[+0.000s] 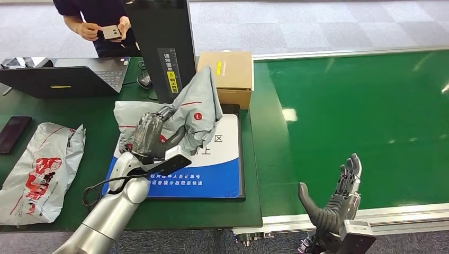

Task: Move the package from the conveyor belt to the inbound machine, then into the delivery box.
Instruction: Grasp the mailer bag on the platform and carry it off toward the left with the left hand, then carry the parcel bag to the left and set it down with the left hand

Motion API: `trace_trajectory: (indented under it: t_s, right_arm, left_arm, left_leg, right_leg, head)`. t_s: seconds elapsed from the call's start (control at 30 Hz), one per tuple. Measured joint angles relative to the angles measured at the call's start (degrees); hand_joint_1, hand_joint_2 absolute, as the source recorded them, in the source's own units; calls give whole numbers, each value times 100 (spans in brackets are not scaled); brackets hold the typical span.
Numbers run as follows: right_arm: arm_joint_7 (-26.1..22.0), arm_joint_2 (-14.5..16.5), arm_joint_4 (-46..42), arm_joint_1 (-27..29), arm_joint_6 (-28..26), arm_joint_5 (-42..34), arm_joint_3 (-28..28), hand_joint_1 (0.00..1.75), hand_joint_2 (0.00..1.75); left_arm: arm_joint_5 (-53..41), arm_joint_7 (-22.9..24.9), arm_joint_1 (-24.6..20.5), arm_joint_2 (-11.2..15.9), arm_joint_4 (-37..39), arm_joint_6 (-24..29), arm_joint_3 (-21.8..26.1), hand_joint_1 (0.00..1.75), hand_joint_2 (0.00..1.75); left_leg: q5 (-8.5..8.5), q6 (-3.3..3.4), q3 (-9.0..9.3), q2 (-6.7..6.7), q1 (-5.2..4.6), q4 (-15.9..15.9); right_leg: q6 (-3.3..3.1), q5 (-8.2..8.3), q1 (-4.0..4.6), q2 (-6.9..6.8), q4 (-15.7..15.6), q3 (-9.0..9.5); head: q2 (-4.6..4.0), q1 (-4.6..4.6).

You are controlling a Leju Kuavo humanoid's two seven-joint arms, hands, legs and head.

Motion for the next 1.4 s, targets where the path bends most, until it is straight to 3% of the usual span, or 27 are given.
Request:
trace_trajectory:
  t_s: [0.27,0.6,0.77,1.07,1.3,1.33,1.4]
  right_arm:
    - [31,-1,46,-5,-163,-97,99,0,175]
    - [8,-20,326,-119,-286,-218,479,0,175]
    - [-2,-27,445,-165,-301,-184,638,0,175]
    - [54,-58,593,-239,-399,-108,881,0,175]
    - [38,-101,743,-265,-500,-108,1102,0,175]
    - [32,-107,760,-267,-514,-111,1127,0,175]
    - [28,-117,788,-273,-540,-119,1168,0,175]
  left_arm:
    - [-10,148,41,16,-112,1093,706,175,175]
    - [2282,-802,-257,264,697,675,2267,175,175]
    - [2684,-1013,-579,471,1382,884,3020,175,175]
    - [2403,-806,-1272,888,2651,1444,3858,175,175]
    - [1313,-547,-1561,1061,2990,1457,5088,175,175]
    - [1176,-534,-1591,1069,3015,1457,5293,165,175]
    - [940,-455,-1656,1085,3072,1457,5642,105,175]
  left_leg:
    - [1,0,0,0,1,-1]
    - [3,-3,-1,1,5,-2]
    - [4,-5,-2,1,6,-2]
    - [4,-6,-3,1,6,-1]
    - [4,-6,-3,4,6,-2]
    - [4,-6,-3,4,6,-2]
    - [4,-6,-3,4,6,-2]
  right_leg:
    - [0,0,1,0,1,0]
    - [-2,-1,5,1,5,-4]
    - [-2,-1,5,1,6,-5]
    - [-2,-1,5,2,8,-5]
    - [-6,-3,6,3,11,-9]
    - [-7,-4,6,3,11,-9]
    - [-7,-4,6,3,11,-9]
  head:
    - [0,1]
    - [0,0]
    - [0,-1]
    - [0,0]
    - [0,-1]
    - [0,-1]
    - [0,-1]
